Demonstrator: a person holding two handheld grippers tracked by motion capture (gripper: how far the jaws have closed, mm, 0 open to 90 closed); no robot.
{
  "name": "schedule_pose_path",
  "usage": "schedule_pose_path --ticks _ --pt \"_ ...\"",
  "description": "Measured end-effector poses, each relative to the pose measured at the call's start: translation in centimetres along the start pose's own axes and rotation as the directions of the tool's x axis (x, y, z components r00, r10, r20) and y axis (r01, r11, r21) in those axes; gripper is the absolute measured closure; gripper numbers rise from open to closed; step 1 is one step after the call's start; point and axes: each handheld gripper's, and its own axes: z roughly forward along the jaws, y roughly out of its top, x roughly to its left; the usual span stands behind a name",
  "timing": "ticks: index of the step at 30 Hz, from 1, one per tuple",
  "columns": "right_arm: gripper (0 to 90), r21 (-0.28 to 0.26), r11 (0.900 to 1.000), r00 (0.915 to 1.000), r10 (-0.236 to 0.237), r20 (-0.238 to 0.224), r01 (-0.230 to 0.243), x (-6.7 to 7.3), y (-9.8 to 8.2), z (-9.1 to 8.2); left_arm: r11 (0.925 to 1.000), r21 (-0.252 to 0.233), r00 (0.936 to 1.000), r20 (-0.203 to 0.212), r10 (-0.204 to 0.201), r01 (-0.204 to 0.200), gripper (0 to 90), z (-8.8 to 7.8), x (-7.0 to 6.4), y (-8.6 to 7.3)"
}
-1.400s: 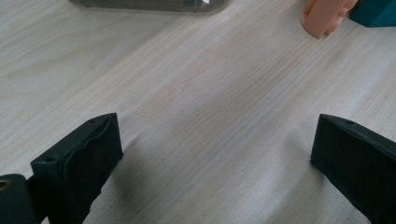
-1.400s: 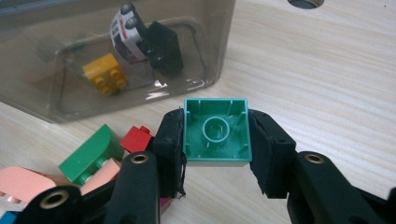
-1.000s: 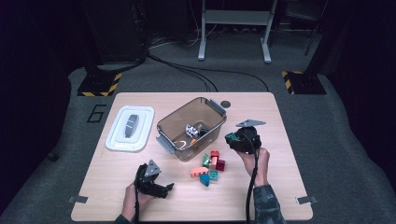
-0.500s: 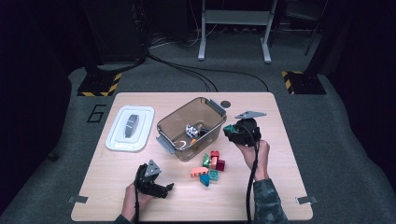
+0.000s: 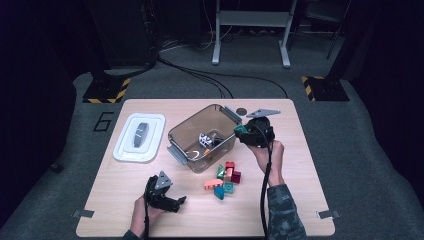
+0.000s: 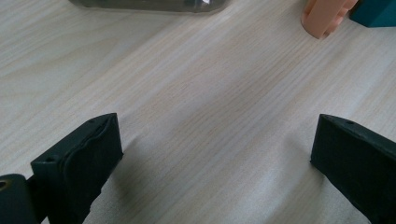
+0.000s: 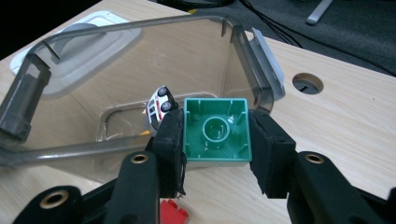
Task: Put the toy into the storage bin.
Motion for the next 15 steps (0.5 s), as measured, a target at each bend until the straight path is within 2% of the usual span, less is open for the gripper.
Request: schedule_pose_path --ticks 7,15 --pt "58.5 0.004 1.000 0.9998 -0.017 -0.005 0.017 0.2 1.3 0.8 0.9999 0.009 1.0000 0.002 0.008 -0.008 1.9 -0.1 0.1 0.0" --pt "58.5 0.034 0.999 0.9995 -0.032 -0.010 0.032 0.6 2.4 2.3 0.9999 0.010 0.9999 0.003 0.011 -0.011 1.9 -0.1 0.1 0.0"
